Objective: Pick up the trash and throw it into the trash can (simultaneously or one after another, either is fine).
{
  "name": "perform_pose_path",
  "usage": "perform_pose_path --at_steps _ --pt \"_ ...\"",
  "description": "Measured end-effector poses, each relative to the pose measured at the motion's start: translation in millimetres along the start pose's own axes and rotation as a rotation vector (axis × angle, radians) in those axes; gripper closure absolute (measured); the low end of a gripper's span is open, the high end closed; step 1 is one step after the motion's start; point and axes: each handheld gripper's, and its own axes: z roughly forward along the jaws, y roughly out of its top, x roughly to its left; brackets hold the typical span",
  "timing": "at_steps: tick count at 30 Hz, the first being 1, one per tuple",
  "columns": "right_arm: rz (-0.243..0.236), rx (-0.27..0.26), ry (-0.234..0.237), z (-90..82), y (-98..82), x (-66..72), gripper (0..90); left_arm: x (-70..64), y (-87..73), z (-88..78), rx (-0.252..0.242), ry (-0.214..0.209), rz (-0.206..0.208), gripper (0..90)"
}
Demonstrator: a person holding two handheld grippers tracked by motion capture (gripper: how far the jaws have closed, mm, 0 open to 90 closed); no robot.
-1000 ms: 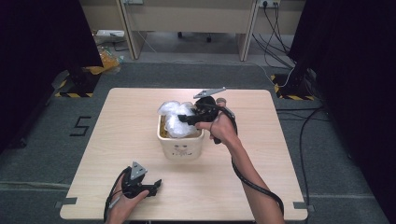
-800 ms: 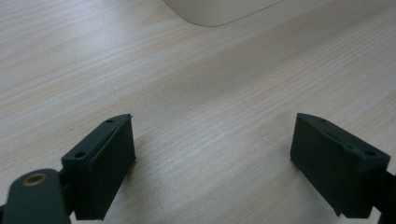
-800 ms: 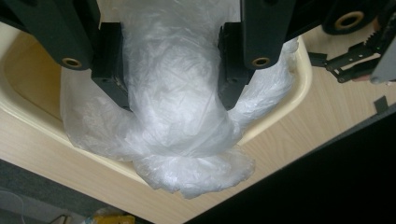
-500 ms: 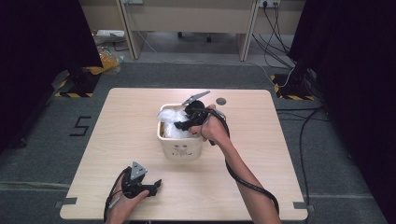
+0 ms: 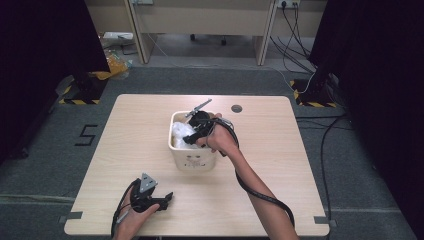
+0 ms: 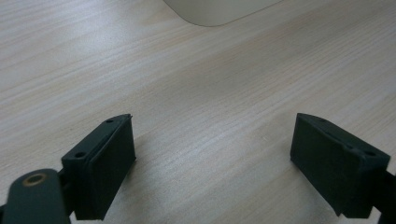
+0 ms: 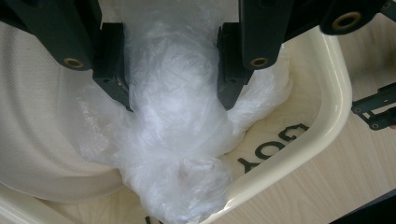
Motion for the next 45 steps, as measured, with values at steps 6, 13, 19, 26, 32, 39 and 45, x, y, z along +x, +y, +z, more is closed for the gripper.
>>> perform_pose_path --at_steps 6,13,19,26,32,39,45 --pt "0.014 0.017 0.018 5.3 -0.1 -2.3 56.3 0.0 0.0 0.0 0.000 0.000 0.000 12.8" --pt "0.033 0.035 0.047 12.5 -1.2 -5.4 56.0 0.0 0.0 0.0 0.000 0.000 0.000 12.8" --pt "0.051 0.000 0.061 9.9 -3.4 -6.5 50.3 0.0 0.0 0.0 0.000 0.000 0.000 12.8" --pt "0.102 -0.121 0.081 -14.1 -6.4 -7.2 40.7 -0.1 0.0 0.0 0.000 -0.001 -0.002 12.8" --pt "0.095 -0.196 0.069 -38.6 -6.2 -7.0 39.2 -0.1 0.0 0.0 0.000 -0.001 -0.002 12.8" --pt "0.102 -0.263 0.053 -60.6 -16.1 -12.6 38.9 0.0 0.0 0.0 0.000 0.000 0.000 12.8" --pt "0.112 -0.302 0.034 -75.3 -28.7 -19.3 38.1 0.0 0.0 0.1 0.000 0.001 -0.001 12.6"
